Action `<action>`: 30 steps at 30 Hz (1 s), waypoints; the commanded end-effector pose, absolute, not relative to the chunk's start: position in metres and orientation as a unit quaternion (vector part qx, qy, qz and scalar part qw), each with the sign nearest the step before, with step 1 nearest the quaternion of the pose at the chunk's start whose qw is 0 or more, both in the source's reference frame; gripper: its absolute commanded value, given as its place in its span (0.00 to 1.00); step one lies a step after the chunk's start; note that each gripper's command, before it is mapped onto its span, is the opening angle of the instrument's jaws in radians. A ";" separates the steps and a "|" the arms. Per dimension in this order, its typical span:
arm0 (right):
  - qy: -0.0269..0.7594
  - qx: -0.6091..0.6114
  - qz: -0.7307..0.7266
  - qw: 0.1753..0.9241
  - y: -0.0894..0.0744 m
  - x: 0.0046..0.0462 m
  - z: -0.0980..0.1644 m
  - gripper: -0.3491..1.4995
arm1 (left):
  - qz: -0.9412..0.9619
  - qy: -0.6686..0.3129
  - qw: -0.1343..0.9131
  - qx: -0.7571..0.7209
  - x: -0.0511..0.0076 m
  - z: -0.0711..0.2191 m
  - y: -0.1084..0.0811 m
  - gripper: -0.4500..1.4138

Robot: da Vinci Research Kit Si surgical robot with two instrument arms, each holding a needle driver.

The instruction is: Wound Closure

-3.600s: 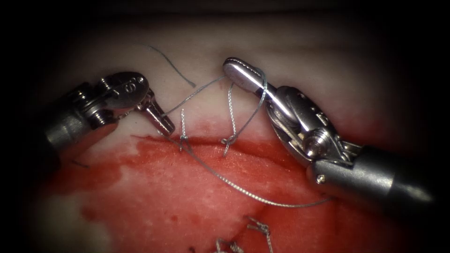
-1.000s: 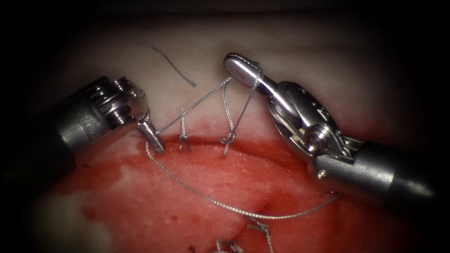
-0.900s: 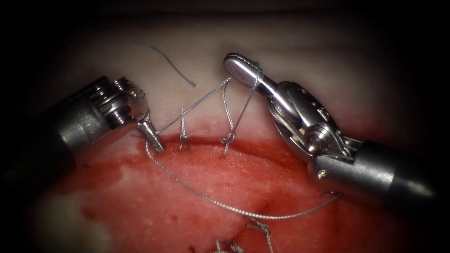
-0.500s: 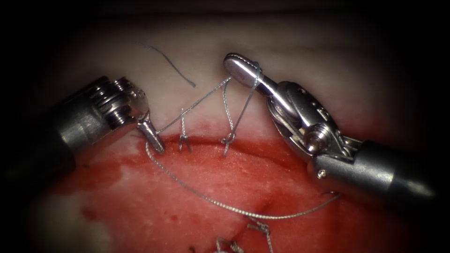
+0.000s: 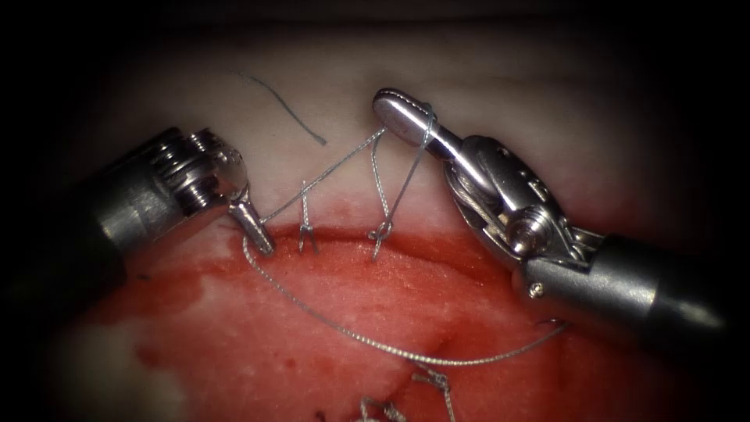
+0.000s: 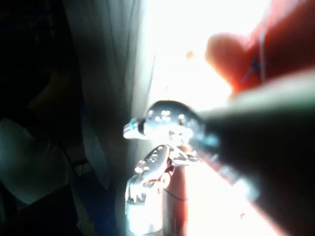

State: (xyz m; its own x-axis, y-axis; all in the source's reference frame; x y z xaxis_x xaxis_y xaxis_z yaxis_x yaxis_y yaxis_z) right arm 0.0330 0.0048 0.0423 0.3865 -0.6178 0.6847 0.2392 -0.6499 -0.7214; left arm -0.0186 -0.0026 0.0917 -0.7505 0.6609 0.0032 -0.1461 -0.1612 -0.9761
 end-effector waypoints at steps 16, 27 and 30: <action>0.128 -0.735 -0.536 0.397 0.006 0.0337 0.041 0.00 | 0.731 -0.582 0.276 -0.223 -0.0187 0.091 -0.001 0.00; 0.128 -0.735 -0.536 0.397 0.006 0.0337 0.041 0.00 | 0.731 -0.582 0.276 -0.223 -0.0187 0.091 -0.001 0.00; 0.128 -0.735 -0.536 0.397 0.006 0.0337 0.041 0.00 | 0.731 -0.582 0.276 -0.223 -0.0187 0.091 -0.001 0.00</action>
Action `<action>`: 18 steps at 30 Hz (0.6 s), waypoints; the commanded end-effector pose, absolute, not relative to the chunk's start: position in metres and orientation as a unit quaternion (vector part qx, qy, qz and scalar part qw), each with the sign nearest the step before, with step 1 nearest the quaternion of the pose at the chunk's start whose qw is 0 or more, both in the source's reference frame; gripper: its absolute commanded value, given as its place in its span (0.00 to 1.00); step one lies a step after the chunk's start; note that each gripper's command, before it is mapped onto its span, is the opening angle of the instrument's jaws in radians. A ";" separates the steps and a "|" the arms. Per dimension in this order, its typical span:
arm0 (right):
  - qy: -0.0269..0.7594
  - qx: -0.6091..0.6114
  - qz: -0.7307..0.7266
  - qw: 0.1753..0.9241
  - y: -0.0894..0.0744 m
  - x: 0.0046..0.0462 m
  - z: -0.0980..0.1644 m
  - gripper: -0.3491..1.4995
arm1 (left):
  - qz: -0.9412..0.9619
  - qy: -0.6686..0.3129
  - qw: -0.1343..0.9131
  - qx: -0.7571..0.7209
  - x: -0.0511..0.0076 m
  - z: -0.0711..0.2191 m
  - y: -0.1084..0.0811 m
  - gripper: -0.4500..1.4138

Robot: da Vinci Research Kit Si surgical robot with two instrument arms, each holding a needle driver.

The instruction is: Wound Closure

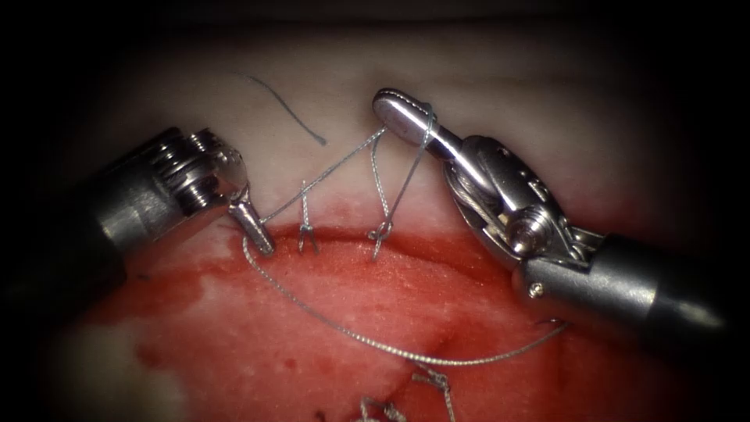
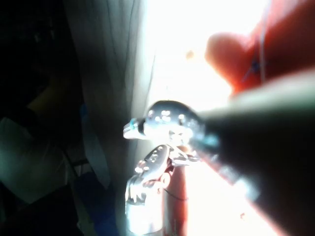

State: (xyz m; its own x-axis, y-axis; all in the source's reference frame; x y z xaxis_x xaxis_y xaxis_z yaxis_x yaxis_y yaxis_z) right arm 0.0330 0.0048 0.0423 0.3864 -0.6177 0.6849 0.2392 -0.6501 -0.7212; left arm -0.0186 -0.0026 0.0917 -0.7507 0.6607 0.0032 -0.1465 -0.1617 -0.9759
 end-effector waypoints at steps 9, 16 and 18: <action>0.128 -0.735 -0.536 0.397 0.006 0.0337 0.041 0.00 | 0.731 -0.582 0.276 -0.223 -0.0187 0.091 -0.001 0.00; 0.165 -0.702 -0.545 0.427 0.007 0.0333 0.041 0.03 | 0.731 -0.582 0.276 -0.223 -0.0187 0.091 -0.001 0.00; 0.216 -0.571 -0.676 0.412 0.005 0.0344 0.042 0.07 | 0.731 -0.582 0.276 -0.223 -0.0187 0.091 -0.001 0.00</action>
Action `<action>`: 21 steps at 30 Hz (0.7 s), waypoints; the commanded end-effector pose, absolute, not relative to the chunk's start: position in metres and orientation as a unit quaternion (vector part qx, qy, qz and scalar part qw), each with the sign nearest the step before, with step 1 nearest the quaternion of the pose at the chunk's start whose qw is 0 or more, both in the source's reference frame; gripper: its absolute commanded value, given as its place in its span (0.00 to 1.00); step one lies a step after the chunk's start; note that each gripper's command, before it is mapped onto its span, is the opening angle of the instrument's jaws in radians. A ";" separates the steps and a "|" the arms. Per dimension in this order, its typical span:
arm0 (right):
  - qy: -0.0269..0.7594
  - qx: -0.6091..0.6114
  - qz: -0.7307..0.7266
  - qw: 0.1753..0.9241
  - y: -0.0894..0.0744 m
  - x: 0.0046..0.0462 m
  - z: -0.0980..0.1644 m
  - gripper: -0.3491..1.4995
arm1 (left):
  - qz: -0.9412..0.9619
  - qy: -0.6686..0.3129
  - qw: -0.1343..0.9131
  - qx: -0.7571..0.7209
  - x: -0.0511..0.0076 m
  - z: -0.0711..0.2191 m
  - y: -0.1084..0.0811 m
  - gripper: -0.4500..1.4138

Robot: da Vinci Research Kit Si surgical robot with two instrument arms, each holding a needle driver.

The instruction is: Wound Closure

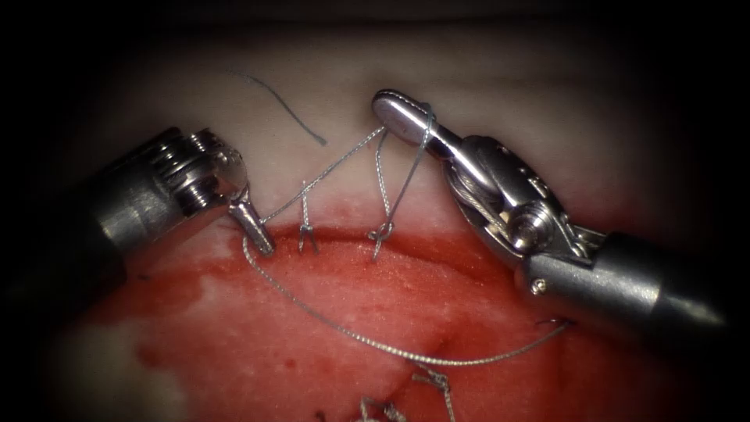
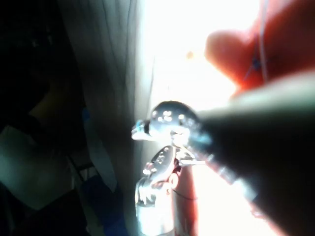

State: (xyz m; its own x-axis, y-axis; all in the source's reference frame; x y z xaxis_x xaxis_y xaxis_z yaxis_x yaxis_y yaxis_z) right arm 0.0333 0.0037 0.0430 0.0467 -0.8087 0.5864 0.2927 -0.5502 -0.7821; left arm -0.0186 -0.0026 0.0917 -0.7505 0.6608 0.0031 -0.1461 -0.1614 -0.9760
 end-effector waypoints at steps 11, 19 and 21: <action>0.156 -0.666 -0.655 0.319 0.004 0.0356 0.043 0.27 | 0.731 -0.582 0.276 -0.223 -0.0187 0.091 -0.001 0.00; 0.179 -0.626 -0.688 0.321 0.004 0.0350 0.044 0.39 | 0.731 -0.582 0.276 -0.223 -0.0187 0.091 -0.001 0.00; 0.178 -0.630 -0.684 0.322 0.004 0.0349 0.044 0.41 | 0.731 -0.582 0.276 -0.223 -0.0187 0.091 -0.001 0.00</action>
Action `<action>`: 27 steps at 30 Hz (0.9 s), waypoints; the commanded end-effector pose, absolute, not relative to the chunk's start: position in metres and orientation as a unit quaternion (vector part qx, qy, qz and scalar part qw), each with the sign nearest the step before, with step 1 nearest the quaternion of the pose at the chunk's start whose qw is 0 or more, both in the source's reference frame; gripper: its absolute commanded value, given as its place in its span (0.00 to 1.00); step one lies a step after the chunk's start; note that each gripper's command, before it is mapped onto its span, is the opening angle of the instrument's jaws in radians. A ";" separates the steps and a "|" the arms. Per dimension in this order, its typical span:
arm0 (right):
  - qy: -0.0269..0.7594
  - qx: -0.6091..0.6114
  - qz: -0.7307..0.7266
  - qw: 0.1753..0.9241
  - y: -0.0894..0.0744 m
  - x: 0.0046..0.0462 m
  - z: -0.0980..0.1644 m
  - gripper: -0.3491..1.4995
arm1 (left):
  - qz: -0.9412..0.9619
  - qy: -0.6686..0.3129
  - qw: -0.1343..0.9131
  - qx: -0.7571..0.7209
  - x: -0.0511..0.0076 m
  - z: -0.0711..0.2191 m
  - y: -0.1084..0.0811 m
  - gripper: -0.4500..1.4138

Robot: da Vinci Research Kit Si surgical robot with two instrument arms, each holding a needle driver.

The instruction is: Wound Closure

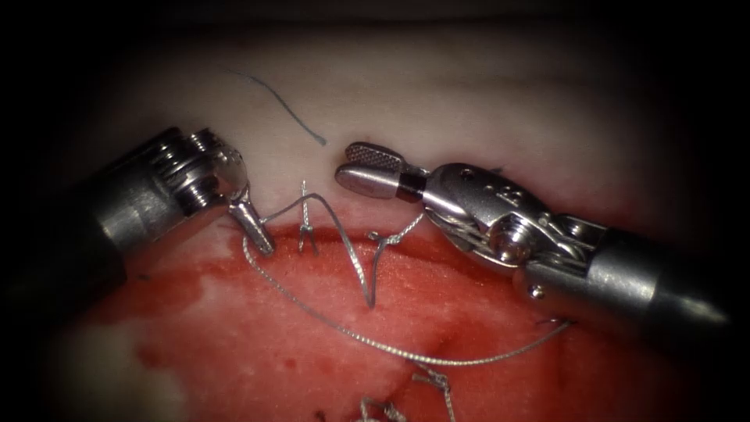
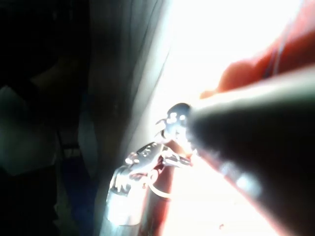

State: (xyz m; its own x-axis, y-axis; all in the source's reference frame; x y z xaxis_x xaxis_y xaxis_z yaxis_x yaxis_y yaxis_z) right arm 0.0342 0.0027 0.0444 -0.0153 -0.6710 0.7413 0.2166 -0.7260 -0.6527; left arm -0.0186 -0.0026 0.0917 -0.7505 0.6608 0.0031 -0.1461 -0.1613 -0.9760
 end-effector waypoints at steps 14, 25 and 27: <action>0.176 -0.634 -0.681 0.323 0.004 0.0348 0.044 0.65 | 0.778 -0.514 0.232 -0.277 -0.0179 0.090 -0.001 0.07; 0.178 -0.633 -0.680 0.325 0.004 0.0349 0.044 0.75 | 0.813 -0.458 0.204 -0.296 -0.0162 0.088 0.000 0.00; 0.181 -0.633 -0.679 0.324 0.004 0.0343 0.044 0.71 | 0.760 -0.519 0.232 -0.315 -0.0171 0.088 0.000 0.00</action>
